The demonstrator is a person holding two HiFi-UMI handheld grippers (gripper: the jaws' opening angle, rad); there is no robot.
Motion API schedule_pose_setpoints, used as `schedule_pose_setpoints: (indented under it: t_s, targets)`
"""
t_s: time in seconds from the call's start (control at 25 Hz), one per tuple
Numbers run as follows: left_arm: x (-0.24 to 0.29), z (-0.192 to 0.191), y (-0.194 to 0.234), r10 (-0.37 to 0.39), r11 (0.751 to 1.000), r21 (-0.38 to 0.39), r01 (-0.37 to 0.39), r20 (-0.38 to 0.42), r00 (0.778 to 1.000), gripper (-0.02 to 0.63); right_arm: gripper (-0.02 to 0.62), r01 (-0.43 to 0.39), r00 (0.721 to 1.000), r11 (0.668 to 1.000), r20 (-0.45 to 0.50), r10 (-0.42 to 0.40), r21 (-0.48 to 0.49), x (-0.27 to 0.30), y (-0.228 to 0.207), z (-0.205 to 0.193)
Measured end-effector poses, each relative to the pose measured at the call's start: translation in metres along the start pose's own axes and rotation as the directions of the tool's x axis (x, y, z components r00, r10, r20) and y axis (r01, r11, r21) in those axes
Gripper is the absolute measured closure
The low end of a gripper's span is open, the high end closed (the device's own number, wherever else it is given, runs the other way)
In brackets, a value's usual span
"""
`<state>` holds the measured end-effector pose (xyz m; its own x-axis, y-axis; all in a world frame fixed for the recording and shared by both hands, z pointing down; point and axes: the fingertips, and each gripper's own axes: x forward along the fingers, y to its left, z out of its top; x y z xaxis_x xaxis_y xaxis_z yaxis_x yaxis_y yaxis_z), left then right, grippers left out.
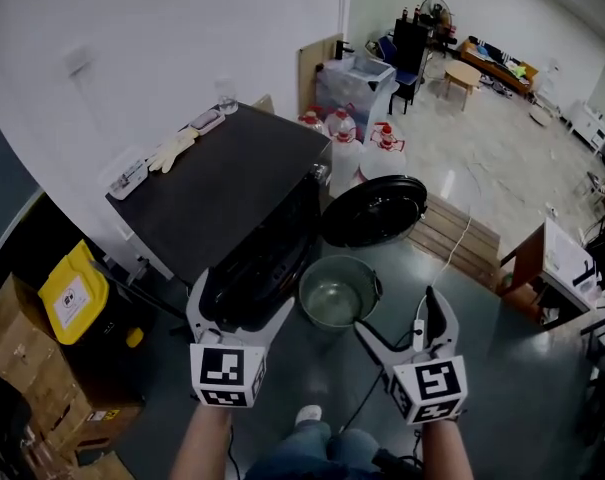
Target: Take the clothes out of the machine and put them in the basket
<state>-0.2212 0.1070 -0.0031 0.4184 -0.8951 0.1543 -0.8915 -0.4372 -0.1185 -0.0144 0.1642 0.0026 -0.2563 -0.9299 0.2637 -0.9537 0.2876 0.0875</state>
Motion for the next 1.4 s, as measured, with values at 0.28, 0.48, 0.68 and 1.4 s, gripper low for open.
schedule_pose_setpoints:
  t_s: [0.28, 0.48, 0.68, 1.4]
  targets:
    - [0.010, -0.008, 0.003, -0.008, 1.000, -0.029, 0.008, -0.010, 1.000, 0.038, 0.041, 0.012, 1.000, 1.000, -0.016, -0.012, -0.015, 0.009, -0.003, -0.004]
    - [0.026, -0.017, -0.001, -0.022, 0.999, -0.025, 0.021, -0.029, 0.999, 0.039, 0.041, 0.003, 0.999, 1.000, -0.034, -0.003, -0.005, 0.023, -0.007, -0.015]
    - [0.050, -0.031, -0.010, -0.035, 0.999, -0.039, 0.033, -0.063, 0.997, 0.040, 0.041, -0.025, 0.998, 1.000, -0.060, 0.025, 0.000, 0.042, -0.016, -0.030]
    - [0.215, -0.089, -0.077, -0.056, 0.996, -0.079, 0.038, -0.236, 0.970, 0.040, 0.041, -0.135, 0.980, 0.988, -0.138, 0.145, 0.082, 0.160, -0.130, -0.095]
